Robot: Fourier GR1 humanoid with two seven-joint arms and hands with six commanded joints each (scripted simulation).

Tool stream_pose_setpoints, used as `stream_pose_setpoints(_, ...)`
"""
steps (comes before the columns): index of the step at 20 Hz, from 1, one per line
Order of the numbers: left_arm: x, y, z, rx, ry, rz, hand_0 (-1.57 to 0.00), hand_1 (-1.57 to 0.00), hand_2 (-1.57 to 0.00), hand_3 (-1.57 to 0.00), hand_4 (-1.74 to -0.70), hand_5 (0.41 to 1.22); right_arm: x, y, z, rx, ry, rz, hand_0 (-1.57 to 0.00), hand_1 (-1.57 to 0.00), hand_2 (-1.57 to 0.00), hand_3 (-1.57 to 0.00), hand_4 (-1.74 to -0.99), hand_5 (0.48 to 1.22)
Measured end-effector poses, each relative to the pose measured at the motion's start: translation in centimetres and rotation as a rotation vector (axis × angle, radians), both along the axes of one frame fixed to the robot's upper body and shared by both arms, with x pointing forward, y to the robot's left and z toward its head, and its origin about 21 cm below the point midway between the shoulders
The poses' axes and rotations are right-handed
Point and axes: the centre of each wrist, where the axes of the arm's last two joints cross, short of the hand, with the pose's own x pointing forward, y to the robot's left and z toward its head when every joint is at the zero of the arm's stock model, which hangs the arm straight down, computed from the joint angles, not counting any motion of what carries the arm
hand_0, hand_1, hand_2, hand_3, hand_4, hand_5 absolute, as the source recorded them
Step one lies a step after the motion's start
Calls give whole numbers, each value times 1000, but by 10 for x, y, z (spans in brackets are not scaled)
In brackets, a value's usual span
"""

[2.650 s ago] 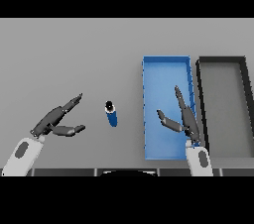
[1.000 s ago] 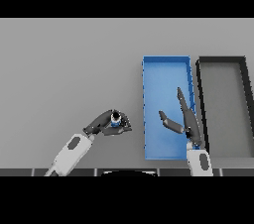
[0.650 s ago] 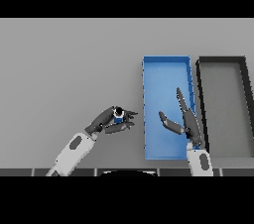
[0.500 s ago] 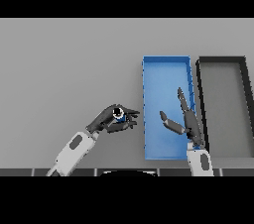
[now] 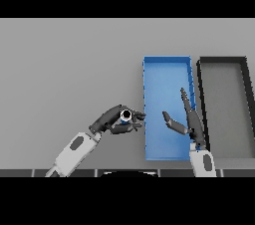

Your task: Pick up the blue pipe and place it into the blue bin.

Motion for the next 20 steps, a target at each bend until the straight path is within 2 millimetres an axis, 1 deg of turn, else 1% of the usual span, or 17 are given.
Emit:
stream_pose_setpoints(1, 1, -3, 1, 5, 4, -1, -1568, -1568, -1568, -1496, -1740, 1219, 0, 0, 0, 0, 2, 1, 1, 1, 1, 1, -1161, 605)
stream_pose_setpoints(2, 2, -2, 1, 14, 9, 1, -1568, -1569, -1569, -1495, -1740, 1219, 0, -1, -1, 1, 3, 2, 1, 1, 1, 1, -1178, 605)
stream_pose_setpoints(4, 2, 3, -3, 25, 7, 2, -1569, -1570, -1570, -1495, -1740, 1219, -1, -5, 0, 1, -1, 4, 1, 1, 1, 1, -1176, 605)
stream_pose_setpoints(5, 0, 1, -4, 19, 11, -9, -1570, -1570, -1570, -1495, -1741, 1220, -1, -5, 2, 7, -6, 11, 1, 1, 1, 1, -1186, 615)
stream_pose_setpoints(6, 2, 0, -1, 19, 11, -2, -1570, -1570, -1570, -1495, -1741, 1220, -2, -5, 4, 37, -32, 39, 1, 1, 1, 1, -1196, 622)
stream_pose_setpoints(7, 4, 1, 1, 23, 5, -4, -1570, -1570, -1570, -1496, -1741, 1220, -1, -6, 6, 85, -54, 75, 1, 1, 1, 1, -1195, 608)
stream_pose_setpoints(8, 3, -1, 1, 26, 16, -8, -1570, -1570, -1570, -1497, -1741, 1220, 2, -9, 18, 160, -83, 141, 1, 1, 1, 1, -1212, 589)
stream_pose_setpoints(9, 2, -1, 1, 23, 13, -10, -1570, -1571, -1571, -1496, -1741, 1220, 7, -11, 28, 192, -75, 203, 1, 1, 1, 1, -1231, 572)
stream_pose_setpoints(10, 2, -2, 3, 23, 12, -9, -1571, -1571, -1571, -1495, -1741, 1221, 9, -19, 41, 194, -93, 266, 1, 1, 1, 1, -1256, 558)
stream_pose_setpoints(11, 1, -1, -1, 33, 19, -11, -1571, -1571, -1571, -1494, -1741, 1221, 10, -19, 54, 211, -104, 336, 1, 1, 1, 1, -1282, 537)
stream_pose_setpoints(12, 1, 1, 2, 33, 4, -13, -1571, -1571, -1571, -1493, -1741, 1221, 12, -18, 68, 199, -98, 410, 1, 1, 1, 1, -1303, 515)
stream_pose_setpoints(13, 3, -3, 4, 28, 4, -18, -1571, -1571, -1571, -1491, -1741, 1221, 14, -13, 79, 171, -84, 469, 1, 1, 1, 1, -1314, 500)
stream_pose_setpoints(14, 0, -4, 3, 25, 3, -25, -1571, -1571, -1571, -1489, -1741, 1221, 12, -7, 89, 163, -71, 527, 1, 1, 1, 1, -1319, 501)
stream_pose_setpoints(16, 4, 0, 4, 29, -11, -7, -1571, -1571, -1571, -1487, -1741, 1221, 17, 1, 111, 113, -66, 617, 1, 1, 1, 1, -1306, 502)
stream_pose_setpoints(18, 4, -2, 0, 38, -1, -13, -1571, -1571, -1571, -1485, -1741, 1221, 21, 18, 121, 90, -39, 694, 1, 1, 1, 1, -1314, 510)
stream_pose_setpoints(19, 6, -1, 0, 44, 0, -13, -1571, -1571, -1571, -1484, -1741, 1221, 23, 24, 121, 59, -32, 732, 1, 1, 1, 1, -1311, 517)
stream_pose_setpoints(20, 6, -1, 3, 27, -11, -17, -1571, -1571, -1571, -1484, -1741, 1221, 29, 29, 126, 28, -44, 761, 1, 1, 1, 1, -1306, 521)
